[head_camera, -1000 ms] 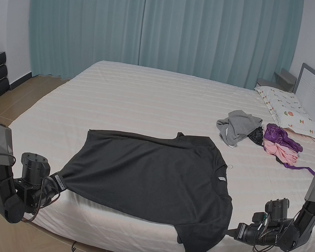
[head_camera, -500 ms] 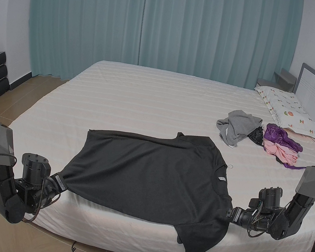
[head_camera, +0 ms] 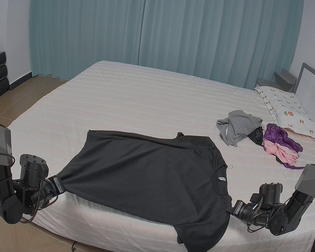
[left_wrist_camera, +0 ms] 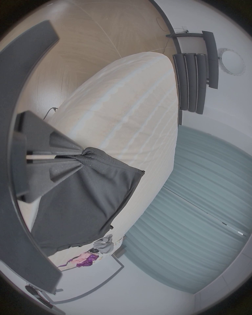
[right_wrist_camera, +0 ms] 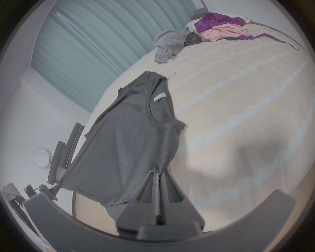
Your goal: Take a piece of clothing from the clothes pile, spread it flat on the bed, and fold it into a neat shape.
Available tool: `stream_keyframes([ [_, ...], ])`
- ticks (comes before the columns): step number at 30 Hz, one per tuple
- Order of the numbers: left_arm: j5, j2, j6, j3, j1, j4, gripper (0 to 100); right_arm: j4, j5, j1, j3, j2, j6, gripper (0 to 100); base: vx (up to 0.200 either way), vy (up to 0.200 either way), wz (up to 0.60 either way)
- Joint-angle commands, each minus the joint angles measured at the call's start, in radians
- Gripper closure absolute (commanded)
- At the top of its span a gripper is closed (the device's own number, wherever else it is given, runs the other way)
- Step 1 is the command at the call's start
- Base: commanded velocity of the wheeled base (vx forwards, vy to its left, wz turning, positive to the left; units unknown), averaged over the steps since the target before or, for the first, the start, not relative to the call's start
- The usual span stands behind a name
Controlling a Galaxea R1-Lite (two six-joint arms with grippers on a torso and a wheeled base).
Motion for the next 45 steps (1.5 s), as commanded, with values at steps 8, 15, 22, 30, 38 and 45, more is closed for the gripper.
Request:
stream_keyframes([
  [8, 0.001, -0.039, 0.058, 0.056, -0.004, 0.001, 100, 0.002, 0.006, -0.068, -0.005, -0.071, 0.011, 100, 0.0, 0.0, 0.0],
  [15, 0.001, -0.036, 0.064, 0.068, -0.008, 0.001, 100, 0.015, 0.003, -0.059, -0.071, -0.043, 0.01, 100, 0.0, 0.0, 0.0],
  [22, -0.003, 0.022, 0.062, 0.053, -0.007, -0.002, 100, 0.037, -0.003, -0.027, -0.093, -0.003, 0.001, 100, 0.0, 0.0, 0.0],
  [30, -0.015, 0.084, 0.061, 0.047, -0.004, -0.011, 100, 0.038, -0.003, -0.03, -0.082, -0.002, -0.001, 100, 0.0, 0.0, 0.0],
  [38, -0.036, 0.133, 0.061, 0.033, 0.013, -0.011, 100, 0.032, -0.005, -0.026, -0.062, 0.0, -0.006, 100, 0.0, 0.0, 0.0],
  [45, -0.053, 0.168, 0.056, 0.021, 0.013, -0.018, 100, 0.037, -0.005, -0.013, -0.062, 0.006, -0.006, 0, 0.0, 0.0, 0.0],
])
